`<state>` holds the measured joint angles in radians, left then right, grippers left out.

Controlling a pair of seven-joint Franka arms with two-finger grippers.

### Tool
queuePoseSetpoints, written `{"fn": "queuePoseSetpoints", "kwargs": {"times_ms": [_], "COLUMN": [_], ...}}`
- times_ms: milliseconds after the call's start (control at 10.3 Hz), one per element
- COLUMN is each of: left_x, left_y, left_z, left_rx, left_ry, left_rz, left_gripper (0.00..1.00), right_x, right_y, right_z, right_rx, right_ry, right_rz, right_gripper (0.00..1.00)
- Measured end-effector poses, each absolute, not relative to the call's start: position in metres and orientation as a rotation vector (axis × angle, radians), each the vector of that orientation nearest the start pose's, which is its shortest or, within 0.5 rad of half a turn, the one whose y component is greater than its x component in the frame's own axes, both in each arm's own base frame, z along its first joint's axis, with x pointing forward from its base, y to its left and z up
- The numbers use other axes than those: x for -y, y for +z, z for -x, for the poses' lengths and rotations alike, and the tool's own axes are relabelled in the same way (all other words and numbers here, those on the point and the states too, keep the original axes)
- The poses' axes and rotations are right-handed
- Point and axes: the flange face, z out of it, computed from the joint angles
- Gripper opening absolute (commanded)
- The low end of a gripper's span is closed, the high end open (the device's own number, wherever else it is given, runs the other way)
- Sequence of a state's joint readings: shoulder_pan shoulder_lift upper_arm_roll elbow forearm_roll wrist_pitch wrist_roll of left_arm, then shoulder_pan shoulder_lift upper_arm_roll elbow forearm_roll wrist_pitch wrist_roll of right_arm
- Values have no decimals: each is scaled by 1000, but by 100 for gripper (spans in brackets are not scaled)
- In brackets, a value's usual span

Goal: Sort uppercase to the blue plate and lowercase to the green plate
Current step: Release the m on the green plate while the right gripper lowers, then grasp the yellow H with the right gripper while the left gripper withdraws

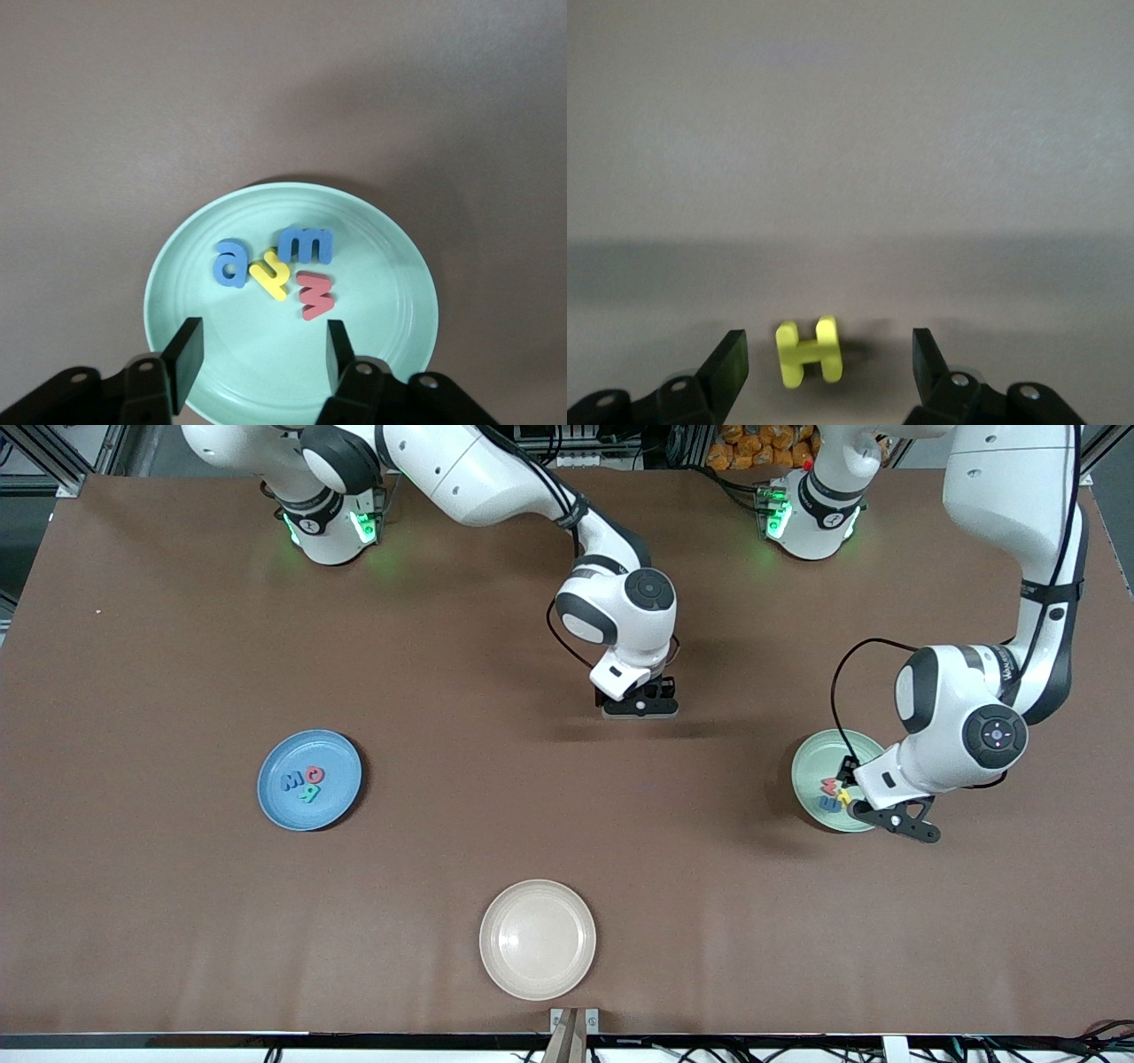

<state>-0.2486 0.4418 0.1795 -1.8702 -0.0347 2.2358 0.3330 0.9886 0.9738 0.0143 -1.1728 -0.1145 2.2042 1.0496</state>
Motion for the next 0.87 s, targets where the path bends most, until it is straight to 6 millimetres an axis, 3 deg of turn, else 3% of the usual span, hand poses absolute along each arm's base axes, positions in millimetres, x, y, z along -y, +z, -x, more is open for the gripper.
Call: {"fn": "queuePoseSetpoints", "kwargs": {"times_ms": [97, 387, 580, 774, 870], "left_x": [50, 48, 48, 40, 35], "left_y": [287, 359, 396, 434, 464], "left_z": [-630, -650, -658, -660, -658], "left_rx": [-602, -582, -558, -500, -431], "left_ry": [93, 94, 42, 3, 7], "left_rz": [3041, 3066, 3101, 3114, 3127], "left_gripper": [100, 100, 100, 100, 100], "right_x": [-647, -650, -650, -651, -651], "right_y": [196, 178, 178, 180, 182], "right_z": [-414, -407, -408, -409, -411], "right_rx": [32, 49, 49, 50, 53], "right_ry": [-152, -150, -158, -166, -177], "right_rz": [3136, 3134, 3126, 3120, 3119], "right_gripper": [78, 71, 45, 0, 0]}}
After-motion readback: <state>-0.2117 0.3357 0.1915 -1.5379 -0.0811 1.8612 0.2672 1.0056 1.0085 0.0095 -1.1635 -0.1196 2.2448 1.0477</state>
